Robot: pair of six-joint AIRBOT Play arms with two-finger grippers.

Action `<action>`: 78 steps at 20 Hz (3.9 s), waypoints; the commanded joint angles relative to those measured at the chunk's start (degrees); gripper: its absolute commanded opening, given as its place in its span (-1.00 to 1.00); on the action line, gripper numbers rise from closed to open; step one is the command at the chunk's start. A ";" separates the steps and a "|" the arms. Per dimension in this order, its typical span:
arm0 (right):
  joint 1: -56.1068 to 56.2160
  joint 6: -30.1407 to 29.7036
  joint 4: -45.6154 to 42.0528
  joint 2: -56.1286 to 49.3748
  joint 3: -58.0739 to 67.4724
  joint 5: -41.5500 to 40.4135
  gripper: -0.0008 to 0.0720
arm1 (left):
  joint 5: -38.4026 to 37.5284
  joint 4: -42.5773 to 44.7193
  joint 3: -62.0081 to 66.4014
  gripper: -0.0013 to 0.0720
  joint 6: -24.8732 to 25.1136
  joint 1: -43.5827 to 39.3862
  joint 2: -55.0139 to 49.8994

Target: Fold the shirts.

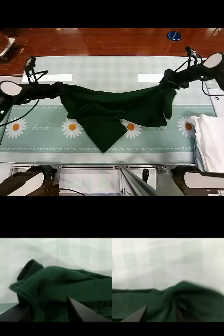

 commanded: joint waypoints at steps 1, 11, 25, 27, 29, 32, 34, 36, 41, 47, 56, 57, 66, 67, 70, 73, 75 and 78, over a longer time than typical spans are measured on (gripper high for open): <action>-5.18 -2.69 2.73 -4.20 6.10 6.01 0.15 | -6.08 3.48 2.08 0.43 0.15 2.78 -2.32; -25.14 -10.16 2.67 22.12 -35.74 -0.79 0.14 | -20.63 -6.93 -9.64 0.42 10.16 25.83 3.10; -25.14 -16.39 13.46 25.88 -46.16 5.01 0.14 | -12.37 -18.32 -11.04 0.42 27.58 17.33 -11.39; -25.14 -16.13 13.49 25.88 -46.16 5.03 0.14 | -9.64 -18.91 -10.99 0.42 27.63 15.21 -12.92; -25.14 -16.11 13.44 25.88 -46.16 4.63 0.14 | -8.00 -18.88 -10.84 0.41 27.65 14.36 -13.22; -25.14 -15.72 13.05 25.88 -46.16 4.83 0.14 | -7.45 -18.88 -9.09 -0.31 27.58 14.49 -13.18; -25.14 -15.56 12.94 25.88 -46.16 4.83 0.14 | -8.09 -18.88 -7.52 -0.91 27.63 13.92 -13.18; -25.14 -14.80 11.37 25.88 -46.16 4.83 0.14 | -8.96 -18.88 -6.10 -0.92 27.39 13.68 -13.18; -25.11 -11.19 6.56 25.88 -46.16 4.61 0.14 | -11.85 -18.88 -3.85 -0.92 27.39 13.70 -13.16; -16.61 -9.73 8.00 21.99 -46.05 -0.39 0.14 | -12.48 -18.88 -3.82 -0.92 25.83 13.70 -13.16; -4.66 -10.88 17.35 12.31 -36.72 -5.22 -0.93 | -17.49 -19.02 -3.72 -0.92 25.81 13.70 -12.98; -3.82 -12.15 18.14 12.33 -34.32 -3.52 -0.92 | -18.78 -19.82 -3.10 -0.92 25.79 13.75 -12.57; -3.76 -6.67 11.76 23.43 19.65 9.64 -0.92 | -23.45 -47.12 25.77 -0.92 22.16 20.06 7.30; -3.76 -6.62 11.69 24.63 26.32 10.54 -0.92 | -23.19 -46.36 29.31 -0.92 20.79 21.03 9.57; -3.76 -4.74 6.49 30.45 39.10 10.93 -0.92 | -23.19 -37.66 38.21 -0.92 13.53 26.40 17.22; -3.76 -4.07 -1.29 39.67 40.57 12.96 -0.92 | -23.15 -24.22 42.60 -0.92 6.10 31.32 26.75; -3.76 -3.54 -7.98 45.16 40.57 17.14 -0.92 | -23.12 -12.41 43.47 -0.92 1.95 30.29 33.33; -2.93 -0.37 -17.86 51.08 39.65 21.05 -0.92 | -22.97 12.28 44.11 -0.92 -5.16 22.86 41.99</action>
